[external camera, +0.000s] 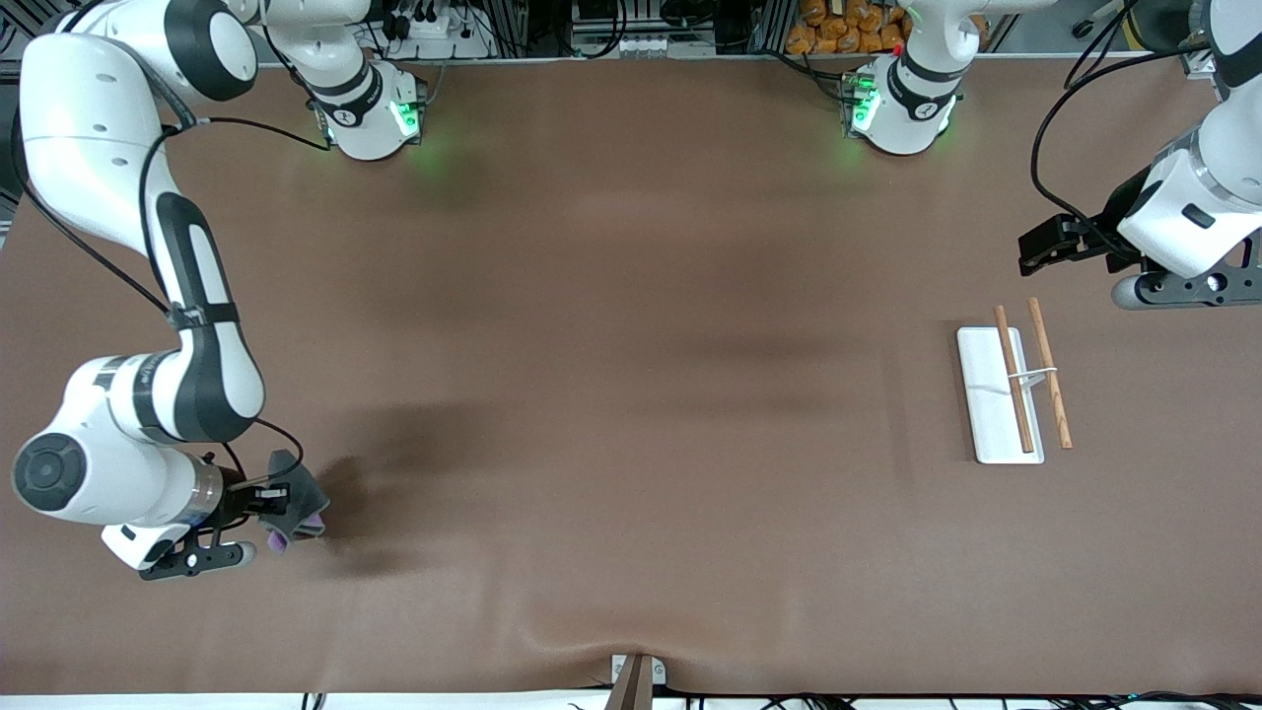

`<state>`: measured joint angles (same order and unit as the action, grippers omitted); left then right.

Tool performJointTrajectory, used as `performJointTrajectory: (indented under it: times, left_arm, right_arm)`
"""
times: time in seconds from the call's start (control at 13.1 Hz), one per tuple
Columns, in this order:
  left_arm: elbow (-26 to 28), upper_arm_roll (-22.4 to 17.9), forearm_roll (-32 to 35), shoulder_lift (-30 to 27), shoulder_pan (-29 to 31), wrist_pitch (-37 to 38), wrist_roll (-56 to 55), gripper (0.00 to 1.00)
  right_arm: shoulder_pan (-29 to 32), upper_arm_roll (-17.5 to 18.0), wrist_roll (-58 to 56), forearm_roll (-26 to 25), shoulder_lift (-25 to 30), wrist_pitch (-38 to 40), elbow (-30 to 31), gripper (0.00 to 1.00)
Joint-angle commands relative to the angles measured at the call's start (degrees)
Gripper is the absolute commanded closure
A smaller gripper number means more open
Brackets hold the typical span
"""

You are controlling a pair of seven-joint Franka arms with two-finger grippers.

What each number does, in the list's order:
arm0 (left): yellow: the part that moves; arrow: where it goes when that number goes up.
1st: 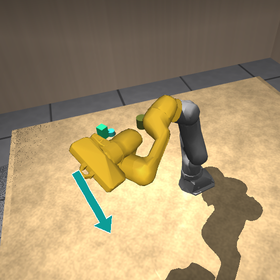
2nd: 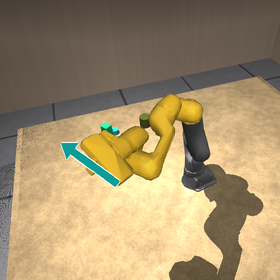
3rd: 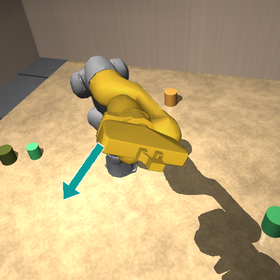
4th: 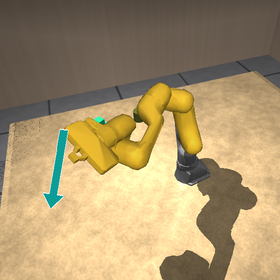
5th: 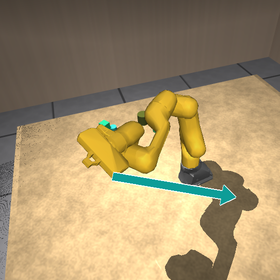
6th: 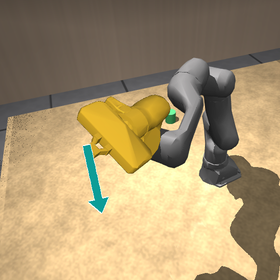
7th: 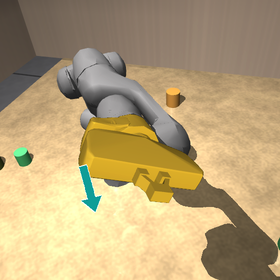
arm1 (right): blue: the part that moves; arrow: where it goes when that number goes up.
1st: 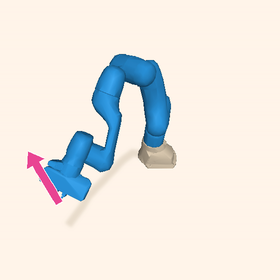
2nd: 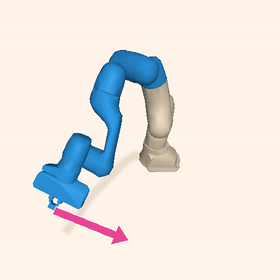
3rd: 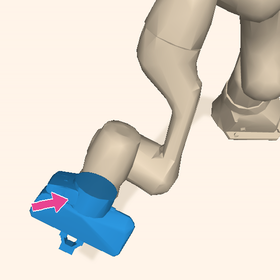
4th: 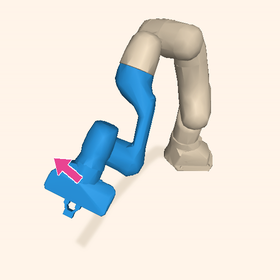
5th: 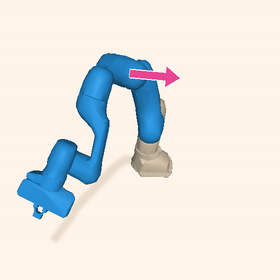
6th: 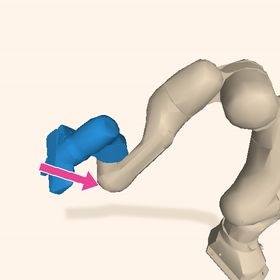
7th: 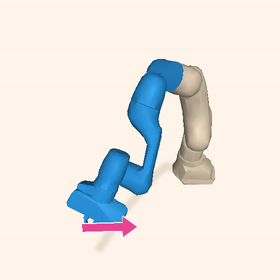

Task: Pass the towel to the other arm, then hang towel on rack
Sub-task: 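Lift the towel toward table center while the left gripper moves inward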

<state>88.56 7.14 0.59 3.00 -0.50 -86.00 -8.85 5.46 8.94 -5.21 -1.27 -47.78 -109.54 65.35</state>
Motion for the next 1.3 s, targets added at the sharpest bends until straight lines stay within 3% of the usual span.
performJointTrajectory:
  times: [0.0, 0.15, 0.31, 0.76, 0.99, 1.22]
  left_arm:
    - [-0.5, 0.0, -0.8, 0.0, -0.1, -0.1, 0.0, 0.0]
    - [-0.5, 0.0, -0.8, 0.0, -0.1, -0.1, 0.0, 0.0]
    - [-0.5, 0.1, -0.9, 0.0, -0.1, -0.2, -0.1, 0.0]
    - [-0.6, 1.1, -0.9, 0.8, -0.9, -1.1, -2.3, 0.0]
    - [-0.6, 1.1, -2.4, 2.5, -1.9, -3.3, -5.6, 0.0]
    - [-0.5, 1.1, -2.5, 4.7, -3.5, -5.7, -7.2, 0.0]
  right_arm:
    - [0.2, 2.0, 10.9, 8.9, 1.4, 6.1, -0.6, 1.0]
    - [0.3, 4.4, 21.8, 16.4, 2.2, 8.2, -0.6, 1.0]
    - [0.3, 8.5, 33.1, 20.2, 2.5, 8.1, -0.6, 1.0]
    - [0.6, 23.6, 60.3, 21.1, 2.4, -0.6, -0.5, 1.0]
    - [-1.5, 28.1, 71.7, 21.2, 2.1, -10.5, -0.4, 1.0]
    - [-7.1, 28.4, 80.9, 22.7, 1.9, -21.9, -0.3, 1.0]
